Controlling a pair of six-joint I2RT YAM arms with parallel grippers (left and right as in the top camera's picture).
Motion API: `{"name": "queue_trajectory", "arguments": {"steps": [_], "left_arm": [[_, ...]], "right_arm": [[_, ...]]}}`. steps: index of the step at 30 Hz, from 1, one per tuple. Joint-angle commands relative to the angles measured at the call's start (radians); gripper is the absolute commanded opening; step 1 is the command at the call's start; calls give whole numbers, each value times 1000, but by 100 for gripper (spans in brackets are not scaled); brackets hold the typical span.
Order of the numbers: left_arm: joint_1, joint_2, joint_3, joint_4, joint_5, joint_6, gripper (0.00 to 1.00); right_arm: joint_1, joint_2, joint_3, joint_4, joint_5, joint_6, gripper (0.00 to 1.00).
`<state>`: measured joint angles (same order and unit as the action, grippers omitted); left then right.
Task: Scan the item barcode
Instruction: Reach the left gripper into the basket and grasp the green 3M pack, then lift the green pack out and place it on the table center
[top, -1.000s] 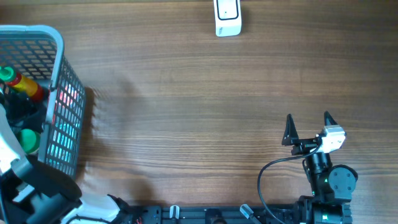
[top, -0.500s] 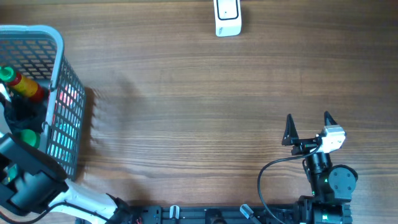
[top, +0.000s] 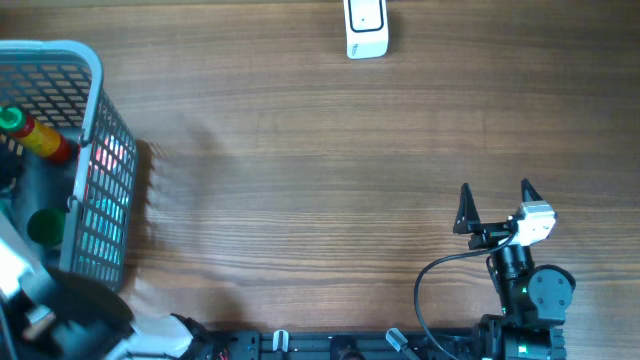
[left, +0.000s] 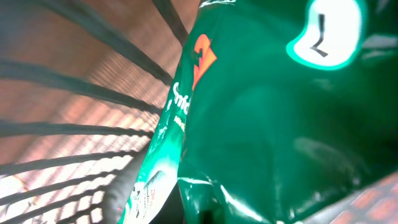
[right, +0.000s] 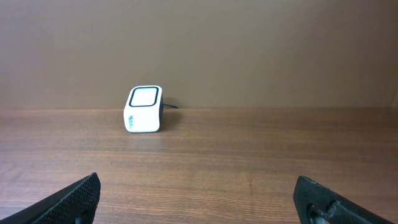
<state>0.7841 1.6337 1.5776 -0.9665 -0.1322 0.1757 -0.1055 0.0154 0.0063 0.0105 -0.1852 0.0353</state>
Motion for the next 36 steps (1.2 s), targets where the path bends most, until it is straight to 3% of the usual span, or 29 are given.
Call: {"name": "queue_trajectory", "arguments": {"steps": [1, 3, 5, 9, 12, 15, 20, 24, 31, 36], "left_arm": [[4, -189, 40, 20, 9, -80, 4], [4, -266, 40, 34, 13, -125, 4], [4, -353, 40, 57, 107, -176, 4], [3, -495, 40, 122, 521, -214, 4], [3, -570, 40, 222, 751, -382, 4], [-14, -621, 40, 312, 966, -431, 4], [-206, -619, 40, 315, 1079, -431, 4], [-410, -566, 40, 214, 991, -415, 4], [-692, -356, 40, -138, 385, -416, 4], [-803, -208, 36, -261, 90, -430, 4]], "right_arm": [[4, -6, -1, 3, 13, -9, 100], [4, -6, -1, 3, 13, -9, 100], [5, -6, -1, 3, 13, -9, 99], [5, -6, -1, 3, 13, -10, 100], [5, -6, -1, 3, 13, -9, 100], [5, -6, -1, 3, 13, -10, 100], [4, -6, -1, 3, 13, -9, 100], [5, -6, -1, 3, 13, -10, 100], [4, -6, -1, 3, 13, -9, 100], [4, -6, -1, 3, 13, -9, 100]]}}
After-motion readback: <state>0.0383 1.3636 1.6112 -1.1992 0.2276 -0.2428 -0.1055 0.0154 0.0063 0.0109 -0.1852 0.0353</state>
